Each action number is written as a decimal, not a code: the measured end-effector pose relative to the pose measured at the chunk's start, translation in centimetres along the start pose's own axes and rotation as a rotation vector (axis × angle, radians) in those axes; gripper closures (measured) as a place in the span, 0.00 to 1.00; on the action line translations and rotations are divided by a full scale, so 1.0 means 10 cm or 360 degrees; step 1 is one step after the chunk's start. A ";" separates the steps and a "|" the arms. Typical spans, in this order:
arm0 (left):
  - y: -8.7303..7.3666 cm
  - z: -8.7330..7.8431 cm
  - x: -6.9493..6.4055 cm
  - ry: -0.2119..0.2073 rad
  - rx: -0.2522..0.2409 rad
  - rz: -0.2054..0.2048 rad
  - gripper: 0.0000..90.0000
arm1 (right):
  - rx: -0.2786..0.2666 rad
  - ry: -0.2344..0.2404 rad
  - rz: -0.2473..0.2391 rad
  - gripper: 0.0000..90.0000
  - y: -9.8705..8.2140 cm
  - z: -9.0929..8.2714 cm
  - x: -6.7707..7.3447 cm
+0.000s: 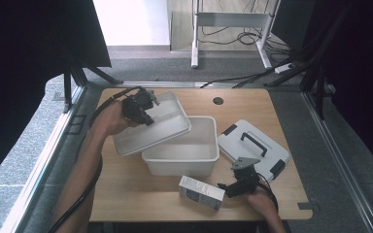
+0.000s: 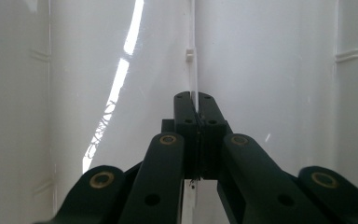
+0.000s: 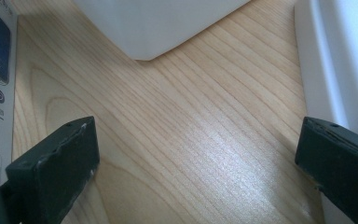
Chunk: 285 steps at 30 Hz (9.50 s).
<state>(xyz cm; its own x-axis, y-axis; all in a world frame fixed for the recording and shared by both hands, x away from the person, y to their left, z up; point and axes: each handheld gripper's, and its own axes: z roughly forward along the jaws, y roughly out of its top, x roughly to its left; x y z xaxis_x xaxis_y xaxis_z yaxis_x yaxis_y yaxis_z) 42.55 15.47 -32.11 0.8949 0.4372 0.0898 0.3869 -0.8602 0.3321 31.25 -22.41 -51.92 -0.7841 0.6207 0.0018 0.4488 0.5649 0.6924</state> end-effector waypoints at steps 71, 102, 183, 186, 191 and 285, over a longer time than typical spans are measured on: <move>-1.99 0.92 0.15 0.0096 -0.0024 -0.0716 0.87 | -0.0002 0.0001 0.0006 0.00 0.00 0.00 0.00; -1.57 0.95 -1.04 0.0014 -0.0525 -0.0418 0.00 | -0.0001 -0.0005 0.0011 0.00 0.00 0.00 0.01; -1.65 1.43 -1.31 0.0037 -0.0608 -0.0461 0.00 | 0.0770 0.0411 -0.0615 0.62 1.37 -0.35 1.03; -1.65 1.43 -1.31 0.0037 -0.0608 -0.0462 0.00 | 0.0759 0.0424 -0.0618 0.62 1.50 -0.44 1.05; -1.65 1.43 -1.31 0.0037 -0.0608 -0.0468 0.00 | 0.0736 0.0432 -0.0624 0.62 1.73 -0.58 1.03; -1.65 1.43 -1.32 0.0061 -0.0605 -0.0511 0.00 | 0.0043 0.0164 -0.0167 0.03 1.46 -0.73 0.08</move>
<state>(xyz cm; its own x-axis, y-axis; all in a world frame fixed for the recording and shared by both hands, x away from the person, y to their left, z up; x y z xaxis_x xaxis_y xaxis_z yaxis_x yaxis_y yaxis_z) 27.52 20.09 -52.20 0.7325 0.6796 -0.0411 0.5266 -0.5272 0.6669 34.01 -17.62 -36.50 -0.8664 0.4994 0.0054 0.3724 0.6388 0.6732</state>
